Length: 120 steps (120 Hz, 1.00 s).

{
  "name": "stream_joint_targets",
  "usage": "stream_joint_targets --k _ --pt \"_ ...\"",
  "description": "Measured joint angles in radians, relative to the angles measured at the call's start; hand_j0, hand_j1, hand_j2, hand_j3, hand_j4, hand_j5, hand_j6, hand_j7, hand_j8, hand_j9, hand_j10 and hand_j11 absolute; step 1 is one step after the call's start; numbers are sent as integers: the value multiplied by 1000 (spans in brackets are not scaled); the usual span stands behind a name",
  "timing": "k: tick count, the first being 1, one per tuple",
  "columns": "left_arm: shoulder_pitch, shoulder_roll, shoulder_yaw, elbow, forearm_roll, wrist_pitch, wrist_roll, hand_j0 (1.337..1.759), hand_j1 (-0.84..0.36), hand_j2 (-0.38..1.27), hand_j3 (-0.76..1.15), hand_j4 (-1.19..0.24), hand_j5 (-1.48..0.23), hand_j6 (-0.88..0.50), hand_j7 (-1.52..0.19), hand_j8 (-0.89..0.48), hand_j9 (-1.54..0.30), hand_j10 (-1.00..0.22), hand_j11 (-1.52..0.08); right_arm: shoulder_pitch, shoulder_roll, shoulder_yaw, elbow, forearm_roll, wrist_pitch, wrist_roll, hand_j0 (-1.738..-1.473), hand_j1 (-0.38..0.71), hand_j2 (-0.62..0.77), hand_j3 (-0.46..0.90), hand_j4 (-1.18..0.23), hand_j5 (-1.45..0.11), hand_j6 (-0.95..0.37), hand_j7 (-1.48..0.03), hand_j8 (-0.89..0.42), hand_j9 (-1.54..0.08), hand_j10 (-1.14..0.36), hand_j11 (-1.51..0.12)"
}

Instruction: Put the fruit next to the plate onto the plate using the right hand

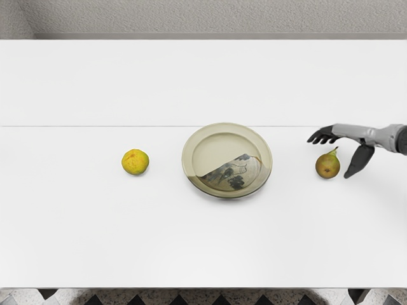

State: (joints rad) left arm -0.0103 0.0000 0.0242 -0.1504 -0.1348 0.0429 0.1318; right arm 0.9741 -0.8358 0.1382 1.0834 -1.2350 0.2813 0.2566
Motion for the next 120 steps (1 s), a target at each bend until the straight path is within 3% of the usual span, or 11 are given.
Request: stream_joint_targets --k 25,45,53,88,120 --pt "0 0 0 0 0 0 0 1658 346 1 0 -3 -4 -3 -4 -3 -4 -3 -4 -22 51 -54 -11 -2 -163 0 -1658 63 -42 0 -360 -473 -366 -465 -359 -473 -357 -473" --pt "0 0 0 0 0 0 0 1658 346 1 0 -3 -4 -3 -4 -3 -4 -3 -4 -29 47 -58 -1 0 -167 7 -1658 189 -75 0 -460 -597 -464 -593 -460 -597 -458 -597" --pt "0 0 0 0 0 0 0 1658 346 1 0 -3 -4 -3 -4 -3 -4 -3 -4 -27 33 -54 4 2 -142 27 -1658 261 -90 0 -519 -672 -501 -669 -508 -672 -496 -672" --pt "0 0 0 0 0 0 0 1658 346 1 0 -3 -4 -3 -4 -3 -4 -3 -4 -15 6 -29 9 36 -56 64 -1655 276 198 0 -598 -872 -564 -863 -572 -877 -612 -880" --pt "0 0 0 0 0 0 0 1658 346 1 0 -3 -4 -4 -4 -3 -4 -3 -4 13 4 31 9 107 76 72 -1654 262 192 0 -579 -929 -552 -912 -555 -938 -611 -943"
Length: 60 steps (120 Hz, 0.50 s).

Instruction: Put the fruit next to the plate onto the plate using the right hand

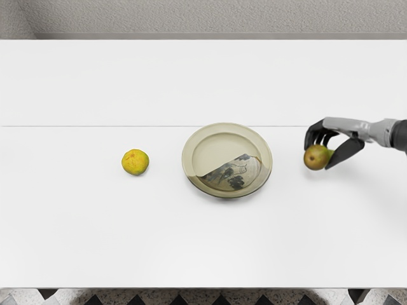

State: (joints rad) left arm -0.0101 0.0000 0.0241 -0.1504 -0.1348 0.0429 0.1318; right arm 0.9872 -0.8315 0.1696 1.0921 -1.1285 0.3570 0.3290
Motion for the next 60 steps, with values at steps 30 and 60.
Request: stream_joint_targets --k 30,60 --pt "0 0 0 0 0 0 0 1658 346 1 0 -3 -4 -4 -4 -3 -4 -3 -4 12 30 32 0 97 53 -1 -1654 262 177 0 -568 -938 -539 -917 -548 -947 -599 -952" --pt "0 0 0 0 0 0 0 1658 345 1 0 -3 -4 -4 -4 -4 -4 -3 -4 20 94 47 0 205 63 -6 -1656 280 235 0 -575 -938 -538 -917 -550 -948 -604 -955"
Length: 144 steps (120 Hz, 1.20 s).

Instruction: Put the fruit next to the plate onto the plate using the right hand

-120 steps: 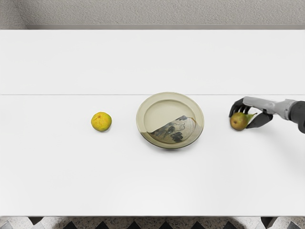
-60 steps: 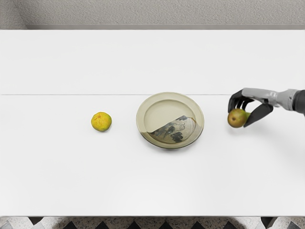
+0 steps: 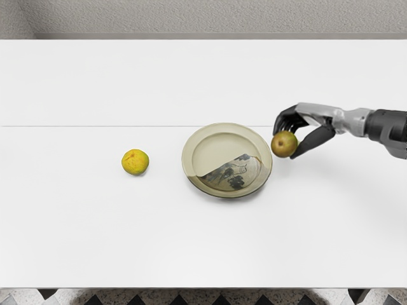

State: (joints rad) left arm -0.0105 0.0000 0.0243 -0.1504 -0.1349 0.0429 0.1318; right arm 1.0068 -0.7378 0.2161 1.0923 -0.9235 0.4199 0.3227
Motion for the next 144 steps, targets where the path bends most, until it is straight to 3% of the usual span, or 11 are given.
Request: stream_joint_targets --k 43,67,90,107,127,132,144 --pt "0 0 0 0 0 0 0 1658 345 1 0 -4 -4 -4 -4 -4 -4 -3 -4 2 160 20 -3 45 -10 -15 -1658 301 293 1 -582 -925 -533 -910 -562 -931 -621 -939" --pt "1 0 0 0 0 0 0 1658 346 1 0 -4 -4 -4 -4 -4 -4 -3 -4 -4 201 15 -9 47 -13 -17 -1658 303 289 0 -591 -888 -544 -880 -573 -892 -641 -900" --pt "0 0 0 0 0 0 0 1658 346 1 0 -3 -4 -3 -4 -3 -4 -3 -4 -10 204 30 -5 76 -61 -34 -1658 -54 109 0 -267 -393 -249 -389 -260 -394 -286 -397" --pt "0 0 0 0 0 0 0 1658 346 1 0 -3 -4 -3 -4 -3 -4 -3 -4 -3 121 49 -3 119 15 -59 -1658 -191 54 0 -144 -209 -136 -207 -141 -209 -153 -211" --pt "3 0 -1 -1 -1 -2 0 1658 346 1 0 -3 -4 -3 -4 -3 -4 -3 -4 0 -110 61 -2 285 154 -68 -1658 -269 23 0 -75 -105 -72 -104 -74 -105 -78 -105" --pt "2 0 -1 -1 -1 -2 0 1658 346 1 0 -3 -4 -3 -4 -3 -4 -3 -4 -1 -157 61 -2 332 166 -96 -1658 -281 19 0 -65 -89 -62 -88 -63 -90 -67 -90" --pt "6 0 -2 -1 -2 -3 0 1658 346 1 0 -3 -4 -3 -4 -3 -4 -3 -4 -3 -208 62 9 464 181 -241 -1658 -300 12 0 -48 -64 -46 -63 -47 -64 -49 -64"
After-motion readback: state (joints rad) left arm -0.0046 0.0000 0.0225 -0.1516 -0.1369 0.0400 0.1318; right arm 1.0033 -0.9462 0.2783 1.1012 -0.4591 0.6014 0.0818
